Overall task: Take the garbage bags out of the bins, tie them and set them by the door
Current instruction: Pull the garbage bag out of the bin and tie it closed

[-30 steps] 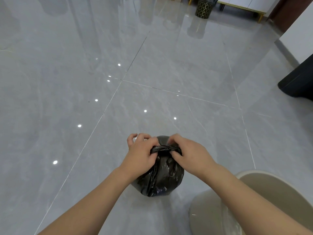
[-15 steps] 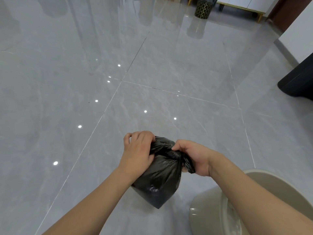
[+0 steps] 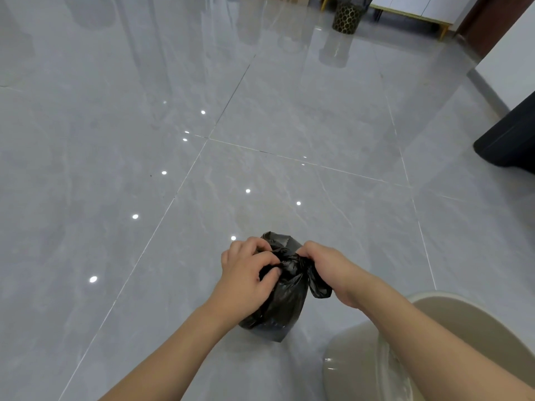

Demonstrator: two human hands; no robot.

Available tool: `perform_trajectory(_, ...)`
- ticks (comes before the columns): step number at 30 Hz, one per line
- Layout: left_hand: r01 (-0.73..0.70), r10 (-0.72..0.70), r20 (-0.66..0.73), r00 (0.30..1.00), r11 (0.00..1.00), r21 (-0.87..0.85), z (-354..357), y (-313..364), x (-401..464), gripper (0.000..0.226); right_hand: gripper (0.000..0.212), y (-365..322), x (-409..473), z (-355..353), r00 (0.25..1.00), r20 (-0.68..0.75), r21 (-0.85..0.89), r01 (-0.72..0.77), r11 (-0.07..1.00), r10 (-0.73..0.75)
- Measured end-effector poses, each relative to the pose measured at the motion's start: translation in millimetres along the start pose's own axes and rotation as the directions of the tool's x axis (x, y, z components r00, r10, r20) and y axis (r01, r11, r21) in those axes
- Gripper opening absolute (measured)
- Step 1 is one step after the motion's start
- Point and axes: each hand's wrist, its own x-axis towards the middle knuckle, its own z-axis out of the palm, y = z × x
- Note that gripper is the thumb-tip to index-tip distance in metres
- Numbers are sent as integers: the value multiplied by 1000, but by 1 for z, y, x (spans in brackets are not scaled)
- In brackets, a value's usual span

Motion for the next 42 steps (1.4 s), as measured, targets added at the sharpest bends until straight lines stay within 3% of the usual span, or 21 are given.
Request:
perform_trajectory(2,234,-227,76,971,967,-103,-6,7,5,7,32,2,1,-1,993,-59,-117,96,988,-103)
perform_trajectory(3,436,-403,176,898,871,-226,-14,12,9,6,37,5,4,-2,976,-77,-260,176,949,-202)
perform_trajectory(4,614,-526,316,789,686,-390,-22,16,14,9,43,9,5,-3,954,-75,-438,231,869,-291)
perform_trajectory(5,744,-555,498,666,441,-503,-30,18,18,17,48,11,6,-3,933,-60,-600,250,760,-354)
perform_trajectory(6,806,-537,614,579,261,-531,-37,22,20,22,52,12,5,-2,917,-47,-709,249,660,-396)
perform_trajectory(8,811,-501,652,569,209,-547,-46,25,25,18,53,10,5,0,899,-39,-806,230,546,-437)
perform_trajectory(12,729,-542,509,669,343,-592,-50,29,27,23,52,6,9,2,852,-12,-887,233,400,-523)
perform_trajectory(15,695,-568,424,706,437,-571,-53,25,28,28,48,2,9,-3,803,19,-927,238,291,-595)
perform_trajectory(18,669,-625,265,734,600,-438,-55,-2,22,42,40,-1,11,-26,828,-13,-980,100,170,-561)
perform_trajectory(20,680,-676,128,726,676,-283,-54,-18,16,48,46,-2,13,-34,848,-34,-991,38,126,-530)
perform_trajectory(23,591,-606,-32,795,786,-184,-48,-23,12,49,57,-11,19,-26,892,-63,-982,25,187,-448)
perform_trajectory(25,510,-536,-22,844,814,-276,-44,-17,16,52,66,-12,25,-26,964,-106,-920,-2,391,-245)
perform_trajectory(27,495,-495,103,863,785,-373,-44,-8,19,54,69,-9,26,-35,999,-26,-786,-32,618,19)
perform_trajectory(29,505,-436,256,863,773,-385,-47,-5,17,46,62,-7,20,-42,962,138,-596,-110,796,236)
perform_trajectory(32,429,-336,310,889,849,-308,-46,-6,8,35,47,-8,11,-46,913,268,-266,-236,935,307)
perform_trajectory(35,239,-204,244,948,963,-125,-37,-10,0,33,39,-9,11,-37,910,308,101,-321,942,277)
perform_trajectory(38,100,-91,290,953,995,-19,-25,-7,-7,32,34,-6,12,-17,929,319,496,-334,802,189)
perform_trajectory(42,47,-46,281,959,999,1,-12,-5,-14,35,21,-1,12,14,970,208,653,-232,720,124)
